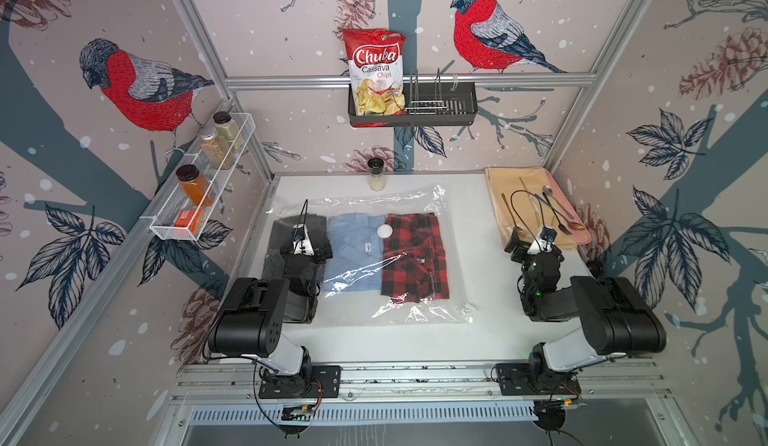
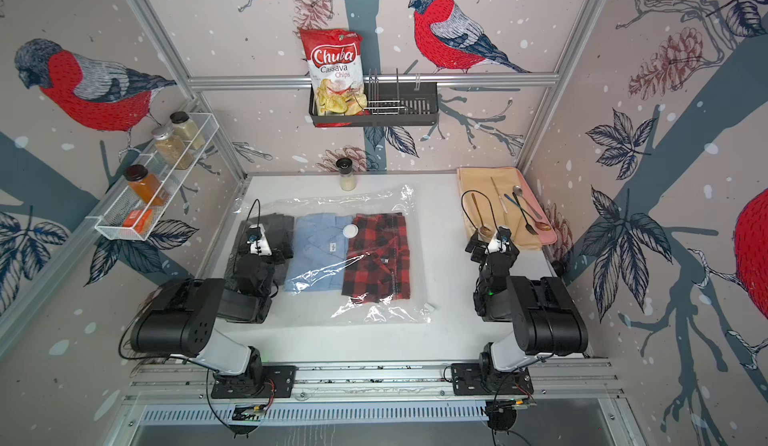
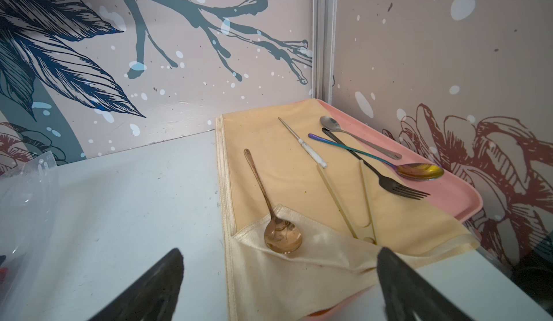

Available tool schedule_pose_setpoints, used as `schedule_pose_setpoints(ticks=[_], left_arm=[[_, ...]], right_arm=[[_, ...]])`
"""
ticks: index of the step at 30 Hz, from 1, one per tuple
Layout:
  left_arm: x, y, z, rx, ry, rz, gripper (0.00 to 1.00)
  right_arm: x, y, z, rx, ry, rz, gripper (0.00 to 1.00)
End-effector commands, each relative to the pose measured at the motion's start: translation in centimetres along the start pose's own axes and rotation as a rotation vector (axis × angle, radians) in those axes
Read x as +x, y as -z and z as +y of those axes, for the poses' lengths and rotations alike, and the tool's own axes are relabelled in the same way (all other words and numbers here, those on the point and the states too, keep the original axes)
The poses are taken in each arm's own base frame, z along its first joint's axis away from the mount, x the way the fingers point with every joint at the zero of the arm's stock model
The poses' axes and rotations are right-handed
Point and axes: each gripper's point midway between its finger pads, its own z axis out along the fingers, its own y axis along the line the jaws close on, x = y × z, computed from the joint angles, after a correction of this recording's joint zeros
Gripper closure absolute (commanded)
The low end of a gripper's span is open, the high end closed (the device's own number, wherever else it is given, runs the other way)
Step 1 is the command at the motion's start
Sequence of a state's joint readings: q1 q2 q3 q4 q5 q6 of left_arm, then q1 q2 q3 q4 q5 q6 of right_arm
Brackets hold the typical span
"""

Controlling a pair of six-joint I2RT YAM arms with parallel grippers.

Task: Place the folded shirt into the vacuum bag
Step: Reset both arms

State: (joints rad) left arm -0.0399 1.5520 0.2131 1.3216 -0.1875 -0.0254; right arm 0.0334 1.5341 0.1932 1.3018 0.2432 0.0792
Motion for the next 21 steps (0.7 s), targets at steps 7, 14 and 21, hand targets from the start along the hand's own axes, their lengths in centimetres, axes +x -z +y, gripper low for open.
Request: schedule_pose_setpoints(ticks=[7,14,21], left_arm=[[-0.47,-0.13,0.33,-0.023,-0.018,-0.016,0.01],[-0.45,-0.15,0.33,-0.022,-0.018,-0.015,0.01],[-0.46,-0.13,0.32,-0.022,-0.018,-0.015,0.01]], right_arm=[[-0.93,0.06,0.37,-0.015,-0.008,-0.040,0.00],[-0.95,0.04,0.37,-0.015,-0.008,-0.040,0.00],[-0.91,0.06,0.39,-0.018,-0.009,-0.038,0.00]])
